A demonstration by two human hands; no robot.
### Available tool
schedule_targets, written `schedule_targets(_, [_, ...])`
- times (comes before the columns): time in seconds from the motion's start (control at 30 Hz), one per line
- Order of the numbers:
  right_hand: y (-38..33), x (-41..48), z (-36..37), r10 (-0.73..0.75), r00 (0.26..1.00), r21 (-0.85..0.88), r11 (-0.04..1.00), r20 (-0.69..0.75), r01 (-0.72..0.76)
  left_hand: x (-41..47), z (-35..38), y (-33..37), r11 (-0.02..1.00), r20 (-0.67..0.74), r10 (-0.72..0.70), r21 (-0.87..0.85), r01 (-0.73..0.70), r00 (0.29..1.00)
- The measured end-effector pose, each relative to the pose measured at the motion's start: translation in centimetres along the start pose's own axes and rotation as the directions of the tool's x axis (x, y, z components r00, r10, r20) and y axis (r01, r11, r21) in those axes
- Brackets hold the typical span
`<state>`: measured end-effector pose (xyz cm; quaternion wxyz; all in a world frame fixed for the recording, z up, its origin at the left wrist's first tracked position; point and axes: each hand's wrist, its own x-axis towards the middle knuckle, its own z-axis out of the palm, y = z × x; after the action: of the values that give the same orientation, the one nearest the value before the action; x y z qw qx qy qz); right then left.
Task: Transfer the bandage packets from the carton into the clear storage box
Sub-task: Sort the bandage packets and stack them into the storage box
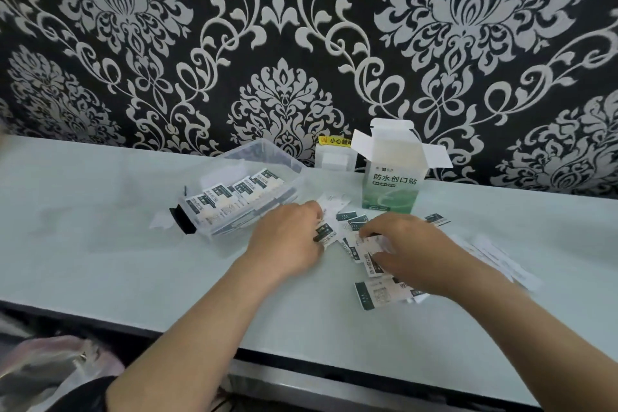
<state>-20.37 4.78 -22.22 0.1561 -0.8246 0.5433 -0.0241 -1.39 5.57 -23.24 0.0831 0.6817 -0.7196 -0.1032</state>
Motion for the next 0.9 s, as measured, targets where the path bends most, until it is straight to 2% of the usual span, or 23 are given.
schedule_targets(0.1, [0.4,0.1,0.5,-0.046,0.998,0.006,0.999,-0.053,0.046,0.1,-0.5,-0.4,0.988,0.057,-0.076,-0.128,0.083,0.995])
schedule_targets(0.17, [0.5,0.2,0.3,-0.055,0.994,0.012,0.998,-0.094,0.056,0.2,-1.1,-0.5,0.969,0.035,-0.112,-0.218,0.117,0.993])
schedule_targets(0.2, [0.3,0.3,0.2,-0.051,0.99,0.062,0.996,-0.134,0.059,0.2,-1.3,-0.5,0.937,0.029,-0.126,-0.324,0.128,0.992])
schedule_targets(0.23, [0.1,0.2,0.0,-0.027,0.985,0.193,0.979,-0.17,0.06,0.2,-1.5,-0.5,0.872,0.043,-0.129,-0.471,0.133,0.991])
schedule_targets(0.27, [-0.2,0.2,-0.1,0.011,0.983,0.388,0.92,-0.181,0.061,0.0,-1.6,-0.3,0.775,0.055,-0.114,-0.62,0.123,0.992])
schedule_targets(0.33, [-0.9,0.1,-0.2,0.058,0.99,0.755,0.654,-0.127,0.058,-0.3,-1.6,0.5,0.599,0.059,-0.069,-0.796,0.089,0.996])
schedule_targets(0.43, [-1.2,0.1,-0.1,0.122,0.986,0.907,0.417,-0.117,0.057,-0.9,-1.6,1.9,0.421,0.071,-0.055,-0.903,0.087,0.996])
schedule_targets(0.5, [-1.1,0.1,-0.5,0.194,0.967,0.934,0.346,-0.164,0.089,-1.0,-1.9,2.0,0.351,0.084,-0.131,-0.928,0.126,0.988])
schedule_targets(0.57, [-0.8,-0.2,-0.8,0.237,0.926,0.891,0.42,-0.293,0.174,-0.9,-2.4,1.6,0.326,0.076,-0.197,-0.935,0.139,0.977])
schedule_targets(0.63, [-0.9,-0.6,-0.9,0.2,0.845,0.755,0.579,-0.497,0.307,-0.9,-2.7,1.3,0.288,0.098,-0.22,-0.944,0.16,0.971])
schedule_targets(0.7, [-1.0,-1.0,-0.7,0.003,0.686,0.386,0.828,-0.727,0.406,-1.1,-2.9,1.5,0.246,0.157,-0.177,-0.949,0.198,0.972])
schedule_targets(0.73, [-0.9,-0.9,-0.3,-0.151,0.607,0.167,0.886,-0.78,0.434,-1.3,-2.9,1.8,0.217,0.189,-0.139,-0.952,0.216,0.972])
schedule_targets(0.77, [-0.7,-0.8,0.1,-0.272,0.554,0.009,0.892,-0.787,0.451,-1.4,-2.7,2.1,0.192,0.206,-0.098,-0.956,0.221,0.974])
schedule_targets(0.8, [-0.7,-0.7,0.5,-0.344,0.532,-0.07,0.881,-0.774,0.467,-1.6,-2.6,2.4,0.182,0.202,-0.062,-0.961,0.21,0.977])
schedule_targets(0.83, [-0.7,-0.6,0.9,-0.375,0.524,-0.098,0.871,-0.765,0.481,-1.6,-2.4,2.6,0.21,0.176,-0.035,-0.961,0.179,0.984])
schedule_targets(0.9, [-0.9,-0.7,1.3,-0.379,0.519,-0.091,0.863,-0.766,0.497,-1.7,-2.2,2.9,0.348,0.106,-0.008,-0.932,0.102,0.994])
